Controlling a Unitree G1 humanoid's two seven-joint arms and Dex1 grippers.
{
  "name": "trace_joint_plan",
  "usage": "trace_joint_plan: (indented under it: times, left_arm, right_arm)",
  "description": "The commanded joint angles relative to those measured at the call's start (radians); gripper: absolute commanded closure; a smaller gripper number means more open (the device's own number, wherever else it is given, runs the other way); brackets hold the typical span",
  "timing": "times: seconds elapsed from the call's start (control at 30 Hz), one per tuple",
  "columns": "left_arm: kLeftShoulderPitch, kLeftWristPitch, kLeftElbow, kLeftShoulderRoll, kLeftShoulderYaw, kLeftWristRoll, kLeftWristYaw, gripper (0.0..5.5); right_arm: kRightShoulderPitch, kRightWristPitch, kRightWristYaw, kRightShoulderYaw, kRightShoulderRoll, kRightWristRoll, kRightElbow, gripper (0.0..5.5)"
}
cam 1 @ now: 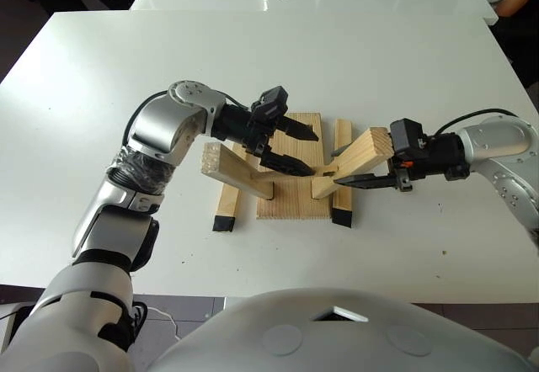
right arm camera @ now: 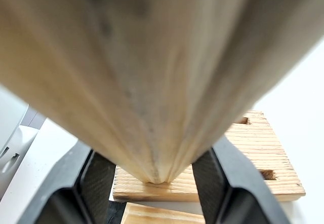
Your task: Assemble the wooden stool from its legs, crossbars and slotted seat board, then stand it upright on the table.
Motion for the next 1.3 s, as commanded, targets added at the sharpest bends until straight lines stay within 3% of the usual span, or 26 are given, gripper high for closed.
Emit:
trace_joint_plan:
  times: [0.03, 0.57, 1.07, 1.2, 1.3]
  left_arm:
    - [0.095, 0.029, 0.068, -0.003, -0.120, 0.150, 0.109, 1.16]
    - [0.122, 0.046, 0.097, -0.026, -0.106, 0.155, 0.182, 1.16]
    - [-0.067, 0.357, -0.191, -0.035, 0.333, -0.315, 0.223, 1.16]
    - [-0.088, 0.382, -0.219, -0.038, 0.362, -0.364, 0.245, 1.16]
    - [-0.014, 0.319, -0.234, -0.002, 0.271, -0.288, 0.211, 1.16]
  right_arm:
    - [0.045, 0.059, 0.022, 0.087, -0.031, -0.123, 0.018, 3.47]
    - [0.032, 0.056, 0.030, 0.091, -0.029, -0.124, 0.019, 3.47]
    - [0.048, 0.055, 0.019, 0.076, -0.032, -0.120, 0.011, 3.47]
    - [0.047, 0.057, 0.020, 0.075, -0.031, -0.119, 0.010, 3.47]
    - [0.047, 0.057, 0.021, 0.078, -0.031, -0.120, 0.009, 3.47]
